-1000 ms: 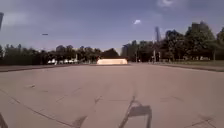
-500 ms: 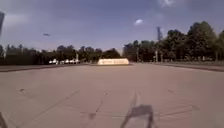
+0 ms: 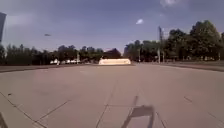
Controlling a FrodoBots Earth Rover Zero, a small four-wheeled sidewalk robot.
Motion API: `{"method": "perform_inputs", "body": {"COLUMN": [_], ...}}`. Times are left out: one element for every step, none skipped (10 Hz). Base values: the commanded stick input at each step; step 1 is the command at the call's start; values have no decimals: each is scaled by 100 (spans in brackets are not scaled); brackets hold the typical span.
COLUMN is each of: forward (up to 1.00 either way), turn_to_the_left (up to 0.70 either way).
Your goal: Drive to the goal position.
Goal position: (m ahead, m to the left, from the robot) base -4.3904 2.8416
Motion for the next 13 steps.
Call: {"method": "perform_inputs", "body": {"forward": [100,100,100,100,100,100,100,100,100,100,100,100,100], "turn_to_the_left": [1,1,1,1,1,1,1,1,1,1,1,1,-1]}}
